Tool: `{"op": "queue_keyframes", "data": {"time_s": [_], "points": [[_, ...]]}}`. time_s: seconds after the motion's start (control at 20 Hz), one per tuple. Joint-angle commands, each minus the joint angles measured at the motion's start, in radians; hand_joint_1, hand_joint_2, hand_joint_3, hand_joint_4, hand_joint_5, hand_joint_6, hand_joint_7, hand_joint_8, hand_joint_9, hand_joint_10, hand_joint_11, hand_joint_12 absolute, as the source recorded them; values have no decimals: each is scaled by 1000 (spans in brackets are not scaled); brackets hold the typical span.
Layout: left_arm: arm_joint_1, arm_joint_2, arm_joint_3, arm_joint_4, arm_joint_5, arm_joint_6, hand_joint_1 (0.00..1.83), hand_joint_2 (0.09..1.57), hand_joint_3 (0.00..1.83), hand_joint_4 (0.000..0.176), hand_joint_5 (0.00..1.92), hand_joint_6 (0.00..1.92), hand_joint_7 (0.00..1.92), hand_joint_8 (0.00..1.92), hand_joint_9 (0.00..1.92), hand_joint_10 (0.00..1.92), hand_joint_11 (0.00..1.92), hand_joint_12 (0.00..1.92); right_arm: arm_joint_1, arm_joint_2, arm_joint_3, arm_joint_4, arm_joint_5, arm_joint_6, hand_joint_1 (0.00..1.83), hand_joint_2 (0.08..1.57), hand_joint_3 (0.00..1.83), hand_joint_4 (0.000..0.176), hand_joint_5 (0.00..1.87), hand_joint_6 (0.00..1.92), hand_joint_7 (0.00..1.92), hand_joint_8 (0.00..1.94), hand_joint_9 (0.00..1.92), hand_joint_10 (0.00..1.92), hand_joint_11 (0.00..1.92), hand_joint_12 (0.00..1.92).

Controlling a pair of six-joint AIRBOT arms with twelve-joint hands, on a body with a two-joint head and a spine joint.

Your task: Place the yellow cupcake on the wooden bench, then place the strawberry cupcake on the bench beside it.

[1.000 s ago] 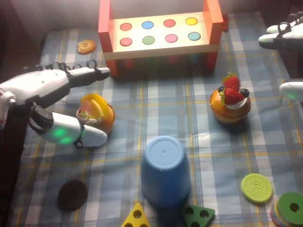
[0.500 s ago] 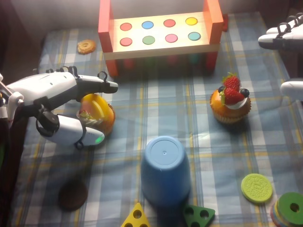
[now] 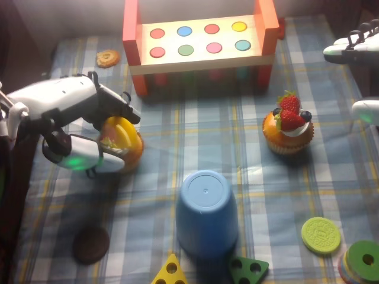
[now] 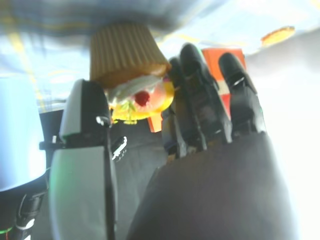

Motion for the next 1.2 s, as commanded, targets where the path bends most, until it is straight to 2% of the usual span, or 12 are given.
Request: {"op": "queue_keyframes", "data": {"time_s": [0.0,0.2,0.35,0.65,0.75,0.8,0.85,0.95,1.0,1.05,1.1,1.15], "points": [[-20,14,0,15,-114,-3,1264,1132,47,0,848,752,938,1227,941,54,76,1080,1,0,5,26,118,9,276,1300,0,0,427,0,466,0,468,0,360,369],[-51,34,-8,37,-125,-3,1238,1165,0,0,854,1127,888,1157,1023,80,79,1145,0,0,5,30,119,12,300,1299,0,0,422,0,477,2,484,3,379,346],[-129,36,-9,81,-137,-3,1243,1150,4,0,884,1054,922,1132,1132,89,282,950,0,0,5,33,120,17,366,1320,5,0,422,5,468,0,463,0,347,320],[-263,23,13,143,-196,-53,1241,1158,0,0,776,1128,1017,1086,1005,1,148,698,0,-4,5,33,122,17,361,1321,1,0,433,3,487,5,481,4,371,308],[-331,-14,45,151,-195,-54,1258,1138,0,0,896,871,984,1209,1125,66,237,1217,0,-5,6,33,122,17,344,1306,0,0,450,0,504,0,503,1,414,266],[-363,-33,64,155,-179,-54,1265,1125,0,0,910,863,1022,1138,1142,76,226,1140,0,-6,8,32,122,17,347,1305,1,0,448,0,504,0,502,0,414,255],[-397,-61,95,157,-147,-54,1255,1094,0,0,958,874,1100,928,1103,43,44,311,0,-9,11,32,122,17,333,1304,0,0,449,0,501,0,497,0,413,243],[-446,-119,160,146,-74,-46,1269,1100,5,0,953,809,1071,1042,1186,39,310,1115,0,-17,17,30,122,18,313,1301,0,0,452,2,509,3,507,4,424,239],[-462,-160,202,111,-32,-11,1257,1120,2,0,940,965,985,1040,1145,303,473,1300,0,-20,19,29,122,20,289,1303,1,0,455,2,510,3,506,3,426,233],[-468,-188,229,82,-13,24,1257,1120,2,0,940,965,985,1040,1145,303,473,1300,0,-22,21,27,122,24,289,1303,1,0,455,2,510,3,506,3,426,233],[-478,-233,273,11,21,109,1243,1153,0,0,885,1087,916,1116,933,684,304,1416,0,-25,22,24,121,28,282,1303,1,0,446,1,521,6,516,6,442,235],[-483,-267,308,-61,46,200,1241,1155,0,0,875,1104,907,1126,936,582,241,1325,0,-26,23,22,121,28,289,1303,0,0,452,3,530,8,533,11,465,243]]}}
